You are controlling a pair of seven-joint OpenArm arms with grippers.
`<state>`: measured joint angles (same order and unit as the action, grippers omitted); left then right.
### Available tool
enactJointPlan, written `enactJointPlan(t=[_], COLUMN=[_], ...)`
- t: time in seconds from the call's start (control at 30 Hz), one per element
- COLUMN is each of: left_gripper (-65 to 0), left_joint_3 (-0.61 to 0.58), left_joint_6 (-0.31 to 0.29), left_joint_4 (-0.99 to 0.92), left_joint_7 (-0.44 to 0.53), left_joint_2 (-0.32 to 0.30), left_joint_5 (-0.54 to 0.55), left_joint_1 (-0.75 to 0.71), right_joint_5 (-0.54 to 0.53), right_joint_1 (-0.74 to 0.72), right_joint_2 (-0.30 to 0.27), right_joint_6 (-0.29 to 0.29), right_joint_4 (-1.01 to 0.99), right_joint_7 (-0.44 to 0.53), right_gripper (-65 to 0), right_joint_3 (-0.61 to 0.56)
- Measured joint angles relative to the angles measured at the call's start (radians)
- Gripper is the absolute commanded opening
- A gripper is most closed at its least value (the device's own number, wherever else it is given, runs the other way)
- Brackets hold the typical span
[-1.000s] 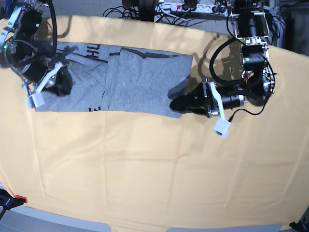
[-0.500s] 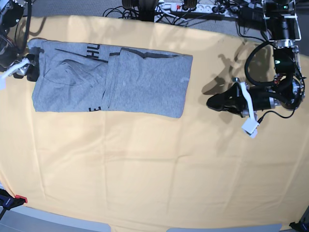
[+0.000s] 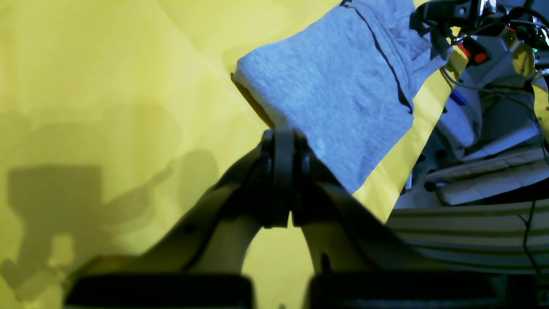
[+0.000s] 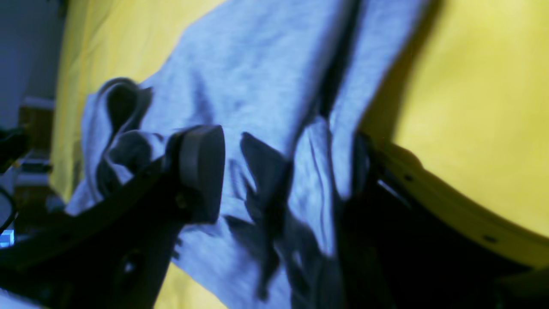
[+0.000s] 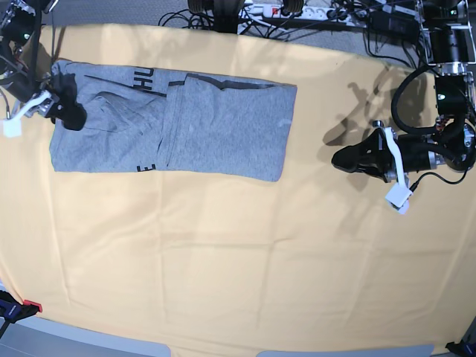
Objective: Layout the t-shirt on the table in an organized manner, then fold the t-shirt properly
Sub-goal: 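Lift the folded bundle with the right gripper and flip it over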
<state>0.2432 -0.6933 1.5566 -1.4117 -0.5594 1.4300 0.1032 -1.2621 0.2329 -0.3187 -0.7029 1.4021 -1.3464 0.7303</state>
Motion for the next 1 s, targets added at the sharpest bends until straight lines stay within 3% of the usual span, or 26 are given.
enactJointPlan(t=[0.1, 0.17, 0.3, 0.33, 0.53, 0.77, 1.0], left_gripper=[-65.0, -65.0, -65.0, -65.0, -65.0, -65.0, -65.0], left_joint_3=[0.000, 0.000, 0.000, 0.000, 0.000, 0.000, 0.000], left_joint_6=[0.000, 0.000, 0.000, 0.000, 0.000, 0.000, 0.000], left_joint_4=[0.000, 0.000, 0.000, 0.000, 0.000, 0.000, 0.000], left_joint_7=[0.000, 0.000, 0.000, 0.000, 0.000, 0.000, 0.000], left_joint_2=[0.000, 0.000, 0.000, 0.000, 0.000, 0.000, 0.000], left_joint_5=[0.000, 0.000, 0.000, 0.000, 0.000, -0.005, -0.005], left_joint_1=[0.000, 0.000, 0.000, 0.000, 0.000, 0.000, 0.000], right_joint_5=[-0.006, -0.006, 0.030, 0.031, 0.087, 0.256, 0.259], right_joint_1=[0.000, -0.001, -0.008, -0.009, -0.010, -0.006, 0.000], right_joint_2=[-0.003, -0.003, 0.000, 0.000, -0.033, -0.037, -0.039], right_joint_6=[-0.002, -0.002, 0.000, 0.004, 0.006, 0.010, 0.010], right_joint_4=[0.000, 0.002, 0.002, 0.005, 0.135, 0.397, 0.648], right_joint_7=[0.005, 0.010, -0.006, -0.008, -0.055, -0.068, -0.076], right_gripper=[-24.8, -30.4, -60.1, -65.0, -65.0, -65.0, -65.0], right_joint_3=[-0.037, -0.062, -0.081, -0.081, -0.087, -0.011, 0.090])
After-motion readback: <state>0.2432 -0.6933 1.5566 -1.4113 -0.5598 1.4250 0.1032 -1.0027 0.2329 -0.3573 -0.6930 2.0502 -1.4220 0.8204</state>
